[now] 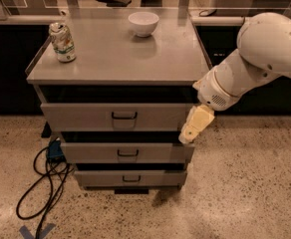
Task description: Open top drawer
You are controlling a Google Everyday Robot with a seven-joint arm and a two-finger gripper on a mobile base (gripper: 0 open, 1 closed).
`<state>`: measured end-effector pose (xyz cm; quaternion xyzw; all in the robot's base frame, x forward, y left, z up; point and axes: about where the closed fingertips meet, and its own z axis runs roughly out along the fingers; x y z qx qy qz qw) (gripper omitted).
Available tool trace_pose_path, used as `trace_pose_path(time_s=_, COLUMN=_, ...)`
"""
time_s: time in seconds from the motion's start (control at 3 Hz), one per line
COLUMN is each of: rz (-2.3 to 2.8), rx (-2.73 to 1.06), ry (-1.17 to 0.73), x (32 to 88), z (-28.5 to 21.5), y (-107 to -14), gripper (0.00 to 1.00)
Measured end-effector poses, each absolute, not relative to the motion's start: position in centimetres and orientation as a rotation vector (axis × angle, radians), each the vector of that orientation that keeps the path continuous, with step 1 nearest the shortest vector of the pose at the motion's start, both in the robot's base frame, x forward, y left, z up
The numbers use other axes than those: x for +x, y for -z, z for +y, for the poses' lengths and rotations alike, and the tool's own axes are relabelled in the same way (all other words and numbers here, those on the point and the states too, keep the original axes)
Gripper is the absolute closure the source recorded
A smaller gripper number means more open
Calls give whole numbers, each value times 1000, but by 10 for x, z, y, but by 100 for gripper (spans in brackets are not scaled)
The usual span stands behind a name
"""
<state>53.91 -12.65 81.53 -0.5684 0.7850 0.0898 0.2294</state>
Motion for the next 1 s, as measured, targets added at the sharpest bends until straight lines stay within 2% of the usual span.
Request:
trace_pose_path(time_s=0.33, rz=2107, rx=-1604, ry=-339, x=543, z=-118, y=-794, gripper=0)
trace_pose_path(time_s=0.67, rz=1999, rx=-1656, ry=-471, x=564, z=-85, y=-757, gripper=0)
trace_pose_path(time_s=1.0, rz=1939, rx=-1651, ry=-491, x=590, z=-55, y=-724, gripper=0)
